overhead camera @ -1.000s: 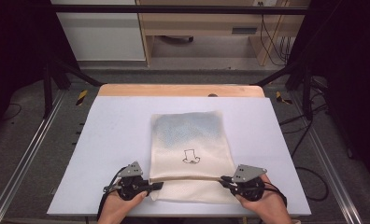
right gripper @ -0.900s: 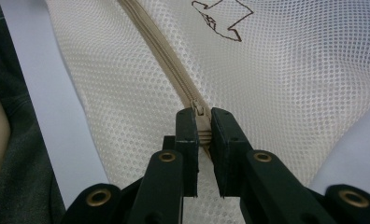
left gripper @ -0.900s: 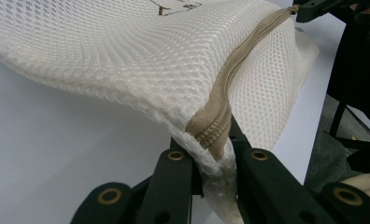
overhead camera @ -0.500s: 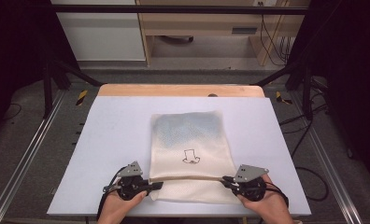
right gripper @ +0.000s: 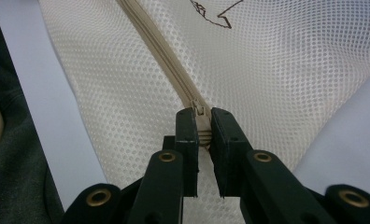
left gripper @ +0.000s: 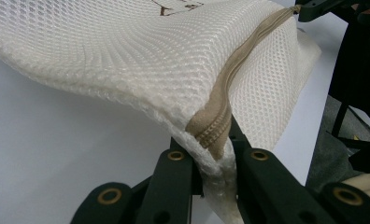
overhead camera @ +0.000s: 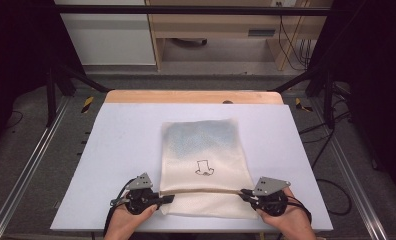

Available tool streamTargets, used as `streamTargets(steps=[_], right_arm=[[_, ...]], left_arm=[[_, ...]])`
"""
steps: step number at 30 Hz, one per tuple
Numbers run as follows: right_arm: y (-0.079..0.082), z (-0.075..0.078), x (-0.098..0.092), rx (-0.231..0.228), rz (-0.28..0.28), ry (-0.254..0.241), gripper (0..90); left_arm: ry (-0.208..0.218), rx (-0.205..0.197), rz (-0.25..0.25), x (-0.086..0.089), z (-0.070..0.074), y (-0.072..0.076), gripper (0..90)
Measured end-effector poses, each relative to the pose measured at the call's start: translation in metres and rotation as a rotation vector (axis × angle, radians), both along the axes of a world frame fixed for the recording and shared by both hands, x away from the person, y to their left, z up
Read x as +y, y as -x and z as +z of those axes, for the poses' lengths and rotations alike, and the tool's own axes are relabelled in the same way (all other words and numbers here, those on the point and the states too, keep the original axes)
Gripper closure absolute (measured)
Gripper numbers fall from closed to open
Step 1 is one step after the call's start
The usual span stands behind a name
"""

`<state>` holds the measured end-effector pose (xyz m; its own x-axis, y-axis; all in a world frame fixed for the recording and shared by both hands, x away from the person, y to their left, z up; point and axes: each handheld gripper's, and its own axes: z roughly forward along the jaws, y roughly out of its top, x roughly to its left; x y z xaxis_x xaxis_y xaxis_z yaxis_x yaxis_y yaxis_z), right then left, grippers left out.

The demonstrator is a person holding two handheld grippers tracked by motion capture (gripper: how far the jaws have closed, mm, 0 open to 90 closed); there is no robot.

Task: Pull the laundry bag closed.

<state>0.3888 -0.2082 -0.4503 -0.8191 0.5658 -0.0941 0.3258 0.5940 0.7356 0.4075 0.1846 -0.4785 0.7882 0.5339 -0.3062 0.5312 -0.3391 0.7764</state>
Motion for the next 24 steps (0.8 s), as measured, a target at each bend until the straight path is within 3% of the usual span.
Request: streamTargets(steps=[24], right_arm=[[0.0015,-0.0017,-0.0086,0.002,-0.019,0.002,82.0]], left_arm=[[0.002,-0.001,0.001,0.0005,0.0004,-0.0001,84.7]])
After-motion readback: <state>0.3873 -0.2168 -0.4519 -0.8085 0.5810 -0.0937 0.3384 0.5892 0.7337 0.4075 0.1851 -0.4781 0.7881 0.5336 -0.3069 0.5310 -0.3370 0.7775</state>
